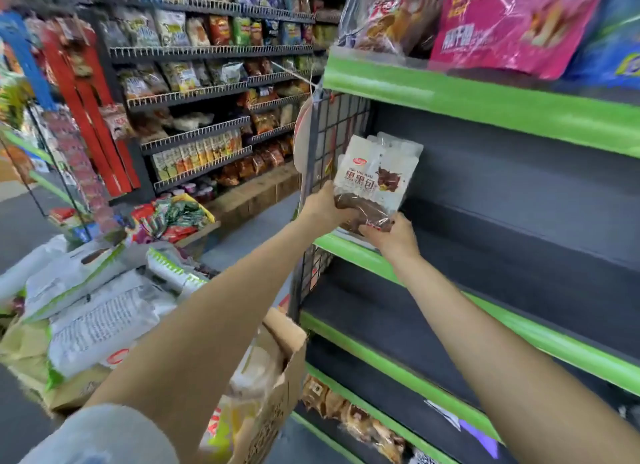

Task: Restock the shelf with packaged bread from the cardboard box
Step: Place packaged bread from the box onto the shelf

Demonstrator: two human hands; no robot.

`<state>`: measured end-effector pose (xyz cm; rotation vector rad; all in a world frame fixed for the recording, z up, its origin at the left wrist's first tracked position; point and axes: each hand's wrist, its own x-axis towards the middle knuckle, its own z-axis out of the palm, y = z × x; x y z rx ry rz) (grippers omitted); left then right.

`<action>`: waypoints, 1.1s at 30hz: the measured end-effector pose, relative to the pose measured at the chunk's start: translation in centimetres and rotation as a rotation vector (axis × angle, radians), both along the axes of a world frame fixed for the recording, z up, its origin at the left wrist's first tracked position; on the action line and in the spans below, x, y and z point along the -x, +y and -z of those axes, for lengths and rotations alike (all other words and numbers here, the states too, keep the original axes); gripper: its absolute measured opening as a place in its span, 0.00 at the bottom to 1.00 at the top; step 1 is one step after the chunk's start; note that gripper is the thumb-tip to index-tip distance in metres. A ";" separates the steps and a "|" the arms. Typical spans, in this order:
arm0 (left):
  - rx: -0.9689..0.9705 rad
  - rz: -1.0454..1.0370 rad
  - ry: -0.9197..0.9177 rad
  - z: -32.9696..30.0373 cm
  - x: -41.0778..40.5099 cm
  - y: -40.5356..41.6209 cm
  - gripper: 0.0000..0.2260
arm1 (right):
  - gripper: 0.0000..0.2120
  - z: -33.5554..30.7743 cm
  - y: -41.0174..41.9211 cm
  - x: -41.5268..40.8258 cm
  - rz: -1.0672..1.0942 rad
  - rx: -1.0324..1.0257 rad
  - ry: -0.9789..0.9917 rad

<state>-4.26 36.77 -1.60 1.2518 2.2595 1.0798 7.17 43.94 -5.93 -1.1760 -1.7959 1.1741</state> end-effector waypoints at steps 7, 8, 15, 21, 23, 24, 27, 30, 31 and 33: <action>0.116 -0.032 -0.002 0.9 1.1 1.9 0.30 | 0.25 0.3 1.5 0.6 0.042 -0.137 -0.215; 0.113 -0.037 -0.013 1.1 1.1 2.2 0.29 | 0.28 0.0 1.7 0.7 0.059 -0.192 -0.285; 0.225 -0.043 0.129 3.1 0.2 4.2 0.29 | 0.34 0.3 1.9 0.7 0.073 -0.300 -0.600; 0.244 -0.131 0.247 4.7 0.9 5.0 0.20 | 0.17 1.0 1.9 0.6 -0.051 -0.254 -0.589; 0.263 -0.161 0.315 4.9 0.9 5.1 0.19 | 0.14 1.0 2.1 0.4 -0.111 -0.232 -0.573; 0.268 -0.173 0.342 5.1 1.0 5.2 0.18 | 0.13 1.1 2.2 0.3 -0.137 -0.215 -0.580; 0.254 -0.150 0.295 5.0 1.1 5.1 0.17 | 0.14 1.1 2.1 0.3 -0.171 -0.169 -0.593; 0.237 -0.024 0.181 5.1 1.7 5.0 0.21 | 0.14 0.9 2.1 0.4 -0.180 -0.151 -0.588; 0.242 0.018 0.165 5.0 1.7 4.7 0.22 | 0.14 0.8 2.1 0.4 -0.188 -0.146 -0.585; 0.247 0.027 0.151 4.4 1.3 3.7 0.23 | 0.16 0.6 1.7 0.3 -0.197 -0.156 -0.554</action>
